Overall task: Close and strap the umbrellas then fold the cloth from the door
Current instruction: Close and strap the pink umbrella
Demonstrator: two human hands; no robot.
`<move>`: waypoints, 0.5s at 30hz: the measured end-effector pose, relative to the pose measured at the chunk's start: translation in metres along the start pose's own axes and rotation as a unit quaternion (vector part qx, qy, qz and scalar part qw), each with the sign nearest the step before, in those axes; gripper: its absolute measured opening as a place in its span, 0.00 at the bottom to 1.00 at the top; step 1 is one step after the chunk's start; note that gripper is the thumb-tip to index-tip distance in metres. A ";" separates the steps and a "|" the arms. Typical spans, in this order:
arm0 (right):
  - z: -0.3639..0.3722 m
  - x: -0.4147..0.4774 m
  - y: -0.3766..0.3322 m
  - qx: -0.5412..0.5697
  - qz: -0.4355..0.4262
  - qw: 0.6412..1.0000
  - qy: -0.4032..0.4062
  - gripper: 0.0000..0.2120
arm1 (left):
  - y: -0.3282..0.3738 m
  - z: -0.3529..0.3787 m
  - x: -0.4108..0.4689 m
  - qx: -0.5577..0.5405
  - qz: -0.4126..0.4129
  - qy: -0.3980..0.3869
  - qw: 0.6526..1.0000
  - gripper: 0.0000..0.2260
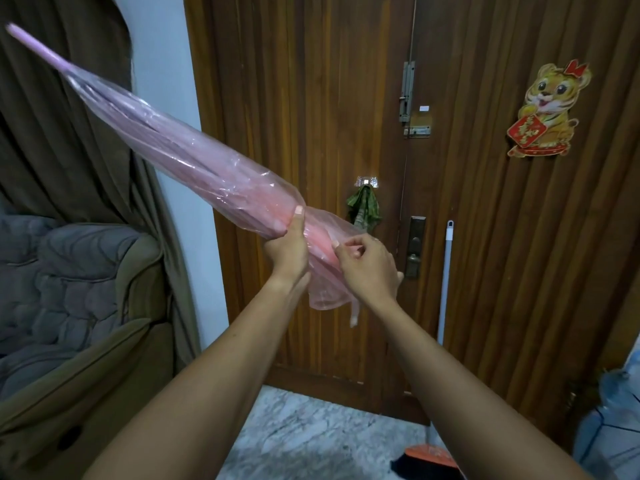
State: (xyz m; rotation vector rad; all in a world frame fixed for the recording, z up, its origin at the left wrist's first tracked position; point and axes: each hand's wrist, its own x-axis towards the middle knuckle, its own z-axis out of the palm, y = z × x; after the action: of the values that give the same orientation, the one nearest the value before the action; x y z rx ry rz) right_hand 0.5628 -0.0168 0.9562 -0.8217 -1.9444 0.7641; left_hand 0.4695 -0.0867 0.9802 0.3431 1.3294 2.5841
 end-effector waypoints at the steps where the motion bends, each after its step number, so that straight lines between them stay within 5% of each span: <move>1: 0.000 0.000 -0.001 0.001 0.005 1.000 0.004 0.10 | -0.002 -0.001 0.002 -0.001 -0.001 0.001 1.000 0.26; 11: -0.001 -0.021 -0.010 0.122 -0.107 0.987 -0.022 0.10 | 0.000 -0.011 0.010 -0.044 -0.079 0.085 0.992 0.16; 15: 0.013 -0.036 0.001 0.162 -0.074 0.984 -0.015 0.11 | 0.008 -0.006 0.013 -0.071 -0.122 0.089 0.986 0.16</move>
State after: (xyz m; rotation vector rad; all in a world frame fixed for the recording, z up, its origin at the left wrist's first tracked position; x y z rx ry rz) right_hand 0.5663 -0.0466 0.9324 -0.4655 -1.8199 0.9735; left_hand 0.4550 -0.0920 0.9846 -0.0726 1.1488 2.5274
